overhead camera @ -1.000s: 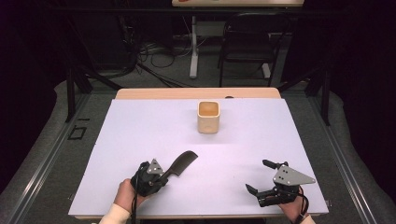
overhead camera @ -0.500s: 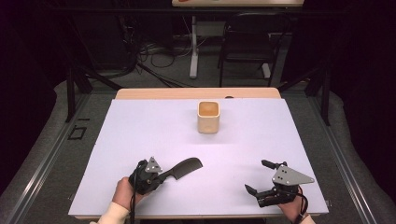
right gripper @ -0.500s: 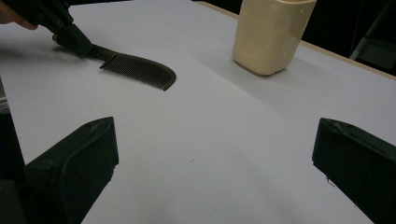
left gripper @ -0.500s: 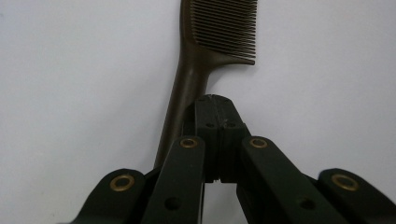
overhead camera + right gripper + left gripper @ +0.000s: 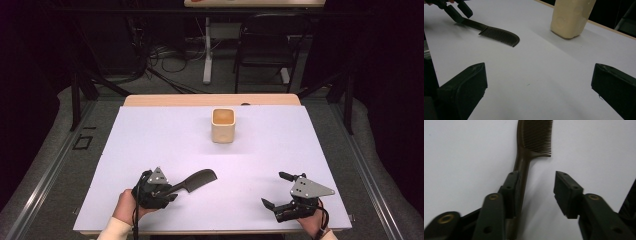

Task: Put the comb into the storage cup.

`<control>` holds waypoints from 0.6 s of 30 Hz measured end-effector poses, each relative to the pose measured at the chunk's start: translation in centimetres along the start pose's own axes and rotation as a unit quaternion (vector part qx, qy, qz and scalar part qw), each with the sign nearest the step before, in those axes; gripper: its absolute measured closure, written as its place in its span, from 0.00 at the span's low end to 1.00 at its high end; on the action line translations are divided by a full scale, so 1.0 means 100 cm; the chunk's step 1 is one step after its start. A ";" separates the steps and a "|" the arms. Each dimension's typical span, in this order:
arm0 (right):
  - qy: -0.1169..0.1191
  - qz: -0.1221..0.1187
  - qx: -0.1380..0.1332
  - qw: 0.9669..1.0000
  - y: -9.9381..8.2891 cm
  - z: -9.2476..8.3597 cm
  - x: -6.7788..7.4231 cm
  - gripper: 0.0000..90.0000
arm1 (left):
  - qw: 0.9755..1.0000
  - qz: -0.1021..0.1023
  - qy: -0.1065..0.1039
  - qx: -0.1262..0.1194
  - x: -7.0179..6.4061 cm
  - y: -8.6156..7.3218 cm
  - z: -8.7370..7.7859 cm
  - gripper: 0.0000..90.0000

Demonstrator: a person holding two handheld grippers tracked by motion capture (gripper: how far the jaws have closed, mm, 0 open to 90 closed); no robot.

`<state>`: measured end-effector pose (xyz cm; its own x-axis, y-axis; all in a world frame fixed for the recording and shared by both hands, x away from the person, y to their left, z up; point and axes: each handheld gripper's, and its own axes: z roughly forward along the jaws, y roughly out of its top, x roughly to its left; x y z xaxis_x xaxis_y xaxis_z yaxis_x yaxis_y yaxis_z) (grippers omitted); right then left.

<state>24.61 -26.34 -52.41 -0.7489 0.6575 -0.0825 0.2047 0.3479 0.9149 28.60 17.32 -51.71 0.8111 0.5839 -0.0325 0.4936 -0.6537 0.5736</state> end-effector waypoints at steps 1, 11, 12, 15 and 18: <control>-0.001 0.001 0.000 1.000 0.000 0.000 0.000 0.00 | 1.000 0.001 0.007 0.000 -0.001 0.001 -0.001 0.54; -0.004 0.001 -0.003 1.000 0.001 -0.001 0.000 0.00 | 0.998 0.011 0.045 0.031 0.000 0.007 -0.011 0.15; -0.004 -0.001 -0.004 1.000 0.001 -0.002 0.000 0.00 | 0.998 0.014 0.049 0.040 0.001 0.008 -0.012 0.12; -0.001 0.001 -0.004 1.000 0.001 -0.001 0.000 0.00 | 0.996 0.021 0.056 0.059 0.003 0.012 -0.014 0.04; 0.001 0.001 -0.003 1.000 0.001 -0.001 0.000 0.00 | 0.995 0.027 0.060 0.077 0.005 0.017 -0.014 0.00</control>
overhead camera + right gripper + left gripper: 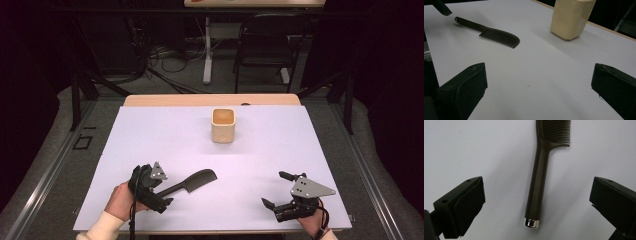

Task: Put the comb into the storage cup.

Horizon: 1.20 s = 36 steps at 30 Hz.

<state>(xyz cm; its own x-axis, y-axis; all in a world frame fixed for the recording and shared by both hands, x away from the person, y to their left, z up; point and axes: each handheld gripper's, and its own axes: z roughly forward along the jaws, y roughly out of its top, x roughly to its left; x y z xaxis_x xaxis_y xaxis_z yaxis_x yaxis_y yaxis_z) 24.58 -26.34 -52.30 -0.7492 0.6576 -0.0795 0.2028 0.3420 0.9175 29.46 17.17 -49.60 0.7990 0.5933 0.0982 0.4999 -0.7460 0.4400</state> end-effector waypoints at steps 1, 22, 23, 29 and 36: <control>0.000 0.000 -0.002 1.000 0.000 0.000 0.000 0.00 | 1.000 0.002 0.000 0.006 0.000 0.002 0.000 0.00; 0.006 -0.001 0.000 1.000 0.000 0.002 -0.001 0.00 | 0.997 0.037 -0.007 0.065 -0.003 0.030 0.024 0.07; 0.007 0.000 0.000 1.000 0.000 0.002 -0.001 0.00 | 0.996 0.048 -0.019 0.072 -0.004 0.032 0.025 0.14; 0.010 -0.002 0.004 1.000 0.000 0.002 0.000 0.00 | 0.995 0.056 -0.019 0.080 -0.007 0.039 0.028 0.34; 0.011 -0.002 0.005 1.000 0.000 0.003 0.000 0.00 | 0.993 0.058 -0.024 0.096 -0.005 0.048 0.034 0.56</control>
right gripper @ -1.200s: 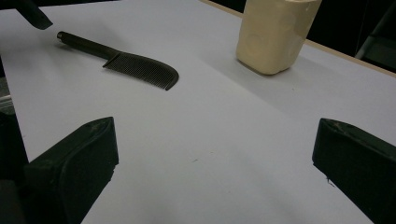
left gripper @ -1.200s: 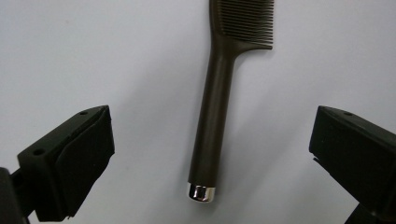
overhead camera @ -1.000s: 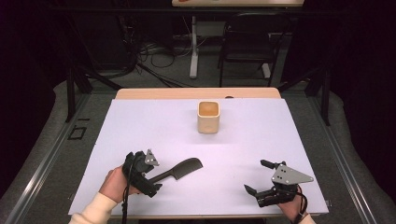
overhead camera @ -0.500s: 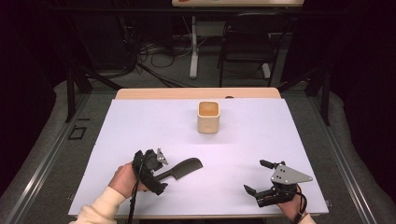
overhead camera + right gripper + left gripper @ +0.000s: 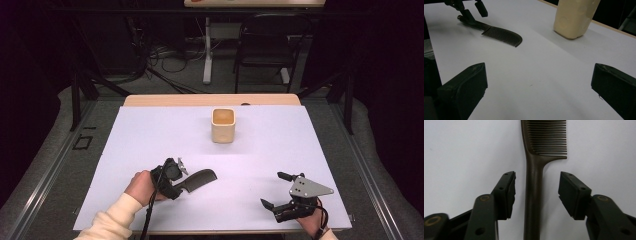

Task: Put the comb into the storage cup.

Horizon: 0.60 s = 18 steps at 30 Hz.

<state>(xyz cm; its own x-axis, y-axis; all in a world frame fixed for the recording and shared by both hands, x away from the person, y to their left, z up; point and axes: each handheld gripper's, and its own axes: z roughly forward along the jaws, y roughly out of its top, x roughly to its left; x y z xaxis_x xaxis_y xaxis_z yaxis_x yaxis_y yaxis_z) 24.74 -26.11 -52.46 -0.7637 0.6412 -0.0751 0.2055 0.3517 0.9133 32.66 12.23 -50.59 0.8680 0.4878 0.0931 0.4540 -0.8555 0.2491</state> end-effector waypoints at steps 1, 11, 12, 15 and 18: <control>0.000 0.000 0.000 1.000 0.000 0.000 0.000 0.00 | 1.000 0.000 0.000 0.000 0.000 0.000 0.000 0.58; -0.005 0.000 0.002 1.000 0.000 0.000 0.000 0.00 | 0.999 0.001 -0.031 0.020 0.008 0.006 0.010 0.71; -0.004 0.000 0.001 1.000 0.000 0.000 0.000 0.00 | 0.999 0.002 -0.032 0.024 0.009 0.006 0.011 0.72; -0.004 0.000 0.002 1.000 0.000 0.000 0.000 0.00 | 0.999 0.003 -0.034 0.030 0.011 0.006 0.014 0.74; -0.005 0.000 0.001 1.000 0.000 0.000 0.000 0.00 | 0.999 0.003 -0.039 0.031 0.011 0.008 0.017 0.75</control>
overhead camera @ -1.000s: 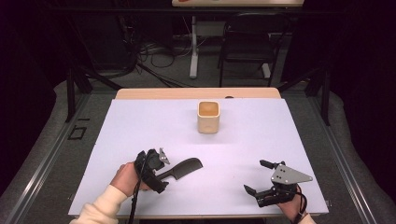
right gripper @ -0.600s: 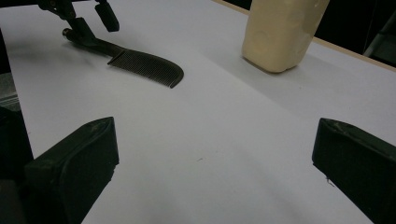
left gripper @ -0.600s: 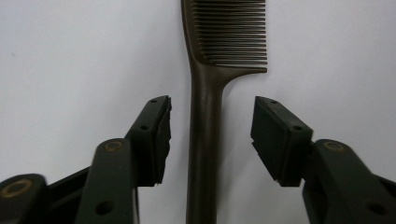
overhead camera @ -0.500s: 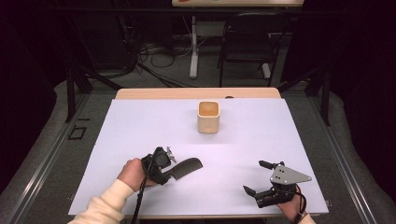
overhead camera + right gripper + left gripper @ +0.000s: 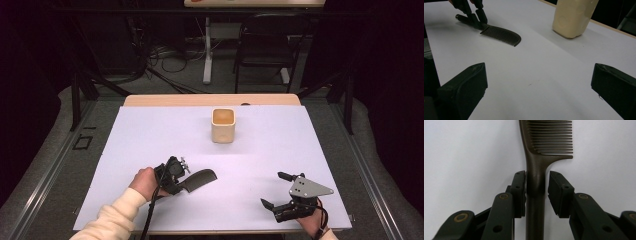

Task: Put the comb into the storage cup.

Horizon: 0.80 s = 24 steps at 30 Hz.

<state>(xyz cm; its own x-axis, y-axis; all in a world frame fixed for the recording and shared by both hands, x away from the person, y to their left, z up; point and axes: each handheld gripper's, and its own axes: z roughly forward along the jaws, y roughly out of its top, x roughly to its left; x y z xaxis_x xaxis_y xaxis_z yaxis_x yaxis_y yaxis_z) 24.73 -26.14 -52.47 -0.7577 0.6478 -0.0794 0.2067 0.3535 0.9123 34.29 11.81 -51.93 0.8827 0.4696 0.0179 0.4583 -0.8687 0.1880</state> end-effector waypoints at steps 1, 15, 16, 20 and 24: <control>0.000 0.000 0.001 1.000 0.000 0.000 0.000 0.00 | 1.000 0.003 0.001 0.003 0.000 0.001 0.000 0.75; 0.000 0.003 0.002 1.000 0.000 0.000 0.000 0.00 | 1.000 -0.001 -0.006 0.010 0.003 0.001 0.006 0.80; 0.000 0.002 0.003 1.000 0.000 0.000 0.000 0.00 | 1.000 -0.001 -0.006 0.009 0.003 0.001 0.006 0.80; 0.000 0.003 0.002 1.000 -0.001 0.000 -0.001 0.00 | 1.000 0.001 -0.003 0.007 0.003 0.000 0.005 0.80; 0.000 0.005 0.001 1.000 -0.001 0.000 -0.001 0.00 | 1.000 -0.001 -0.001 -0.007 0.002 -0.003 0.001 0.81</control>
<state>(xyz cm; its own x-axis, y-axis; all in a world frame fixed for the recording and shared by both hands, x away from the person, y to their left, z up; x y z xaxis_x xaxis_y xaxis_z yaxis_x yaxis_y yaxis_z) 24.81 -26.22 -52.52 -0.7554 0.6515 -0.0701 0.2155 0.3480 0.9124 34.35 12.14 -52.06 0.8819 0.4712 0.0163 0.4587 -0.8654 0.2018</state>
